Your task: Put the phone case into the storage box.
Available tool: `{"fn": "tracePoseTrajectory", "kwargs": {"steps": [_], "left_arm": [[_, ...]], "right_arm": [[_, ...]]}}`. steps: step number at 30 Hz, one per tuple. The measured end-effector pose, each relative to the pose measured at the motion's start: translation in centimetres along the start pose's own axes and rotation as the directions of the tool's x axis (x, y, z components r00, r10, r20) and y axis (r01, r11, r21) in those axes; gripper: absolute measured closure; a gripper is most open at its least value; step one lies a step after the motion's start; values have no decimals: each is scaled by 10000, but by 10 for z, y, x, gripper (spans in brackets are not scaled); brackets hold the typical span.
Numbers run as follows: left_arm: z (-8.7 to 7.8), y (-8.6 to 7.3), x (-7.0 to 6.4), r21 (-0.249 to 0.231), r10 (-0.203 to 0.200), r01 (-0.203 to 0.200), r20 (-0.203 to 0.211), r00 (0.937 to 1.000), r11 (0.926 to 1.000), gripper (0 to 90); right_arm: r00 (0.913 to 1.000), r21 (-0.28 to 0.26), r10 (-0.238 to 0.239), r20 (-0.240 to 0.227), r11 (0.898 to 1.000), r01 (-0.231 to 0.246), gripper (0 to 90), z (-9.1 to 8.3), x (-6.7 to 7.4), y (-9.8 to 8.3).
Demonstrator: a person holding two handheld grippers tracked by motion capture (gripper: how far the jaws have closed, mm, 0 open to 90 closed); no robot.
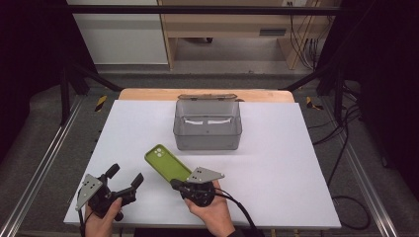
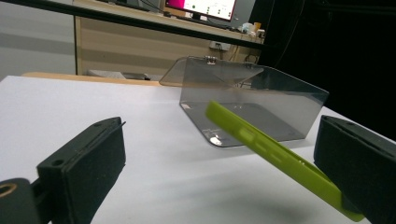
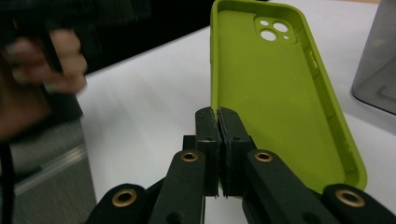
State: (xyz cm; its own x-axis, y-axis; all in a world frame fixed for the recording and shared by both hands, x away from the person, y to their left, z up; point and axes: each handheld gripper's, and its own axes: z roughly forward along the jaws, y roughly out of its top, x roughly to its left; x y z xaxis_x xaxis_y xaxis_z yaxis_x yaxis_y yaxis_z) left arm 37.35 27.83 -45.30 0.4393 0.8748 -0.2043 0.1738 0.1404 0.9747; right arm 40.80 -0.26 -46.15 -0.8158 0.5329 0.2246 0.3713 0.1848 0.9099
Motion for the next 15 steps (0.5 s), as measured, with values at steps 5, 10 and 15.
{"fn": "tracePoseTrajectory", "kwargs": {"steps": [5,10,15], "left_arm": [[2,-1,-10,-3,-118,118,-43,9999,9999,22],[4,-4,-17,-89,-224,224,-24,9997,9997,24],[4,-3,-19,-289,-352,348,-112,9993,9990,24]], "right_arm": [[9991,-741,422,56,9964,-417,880,0,12,0],[9969,-1310,681,393,9894,-624,880,-1,16,-3],[9955,-1727,687,656,9834,-565,880,1,24,-3]]}}
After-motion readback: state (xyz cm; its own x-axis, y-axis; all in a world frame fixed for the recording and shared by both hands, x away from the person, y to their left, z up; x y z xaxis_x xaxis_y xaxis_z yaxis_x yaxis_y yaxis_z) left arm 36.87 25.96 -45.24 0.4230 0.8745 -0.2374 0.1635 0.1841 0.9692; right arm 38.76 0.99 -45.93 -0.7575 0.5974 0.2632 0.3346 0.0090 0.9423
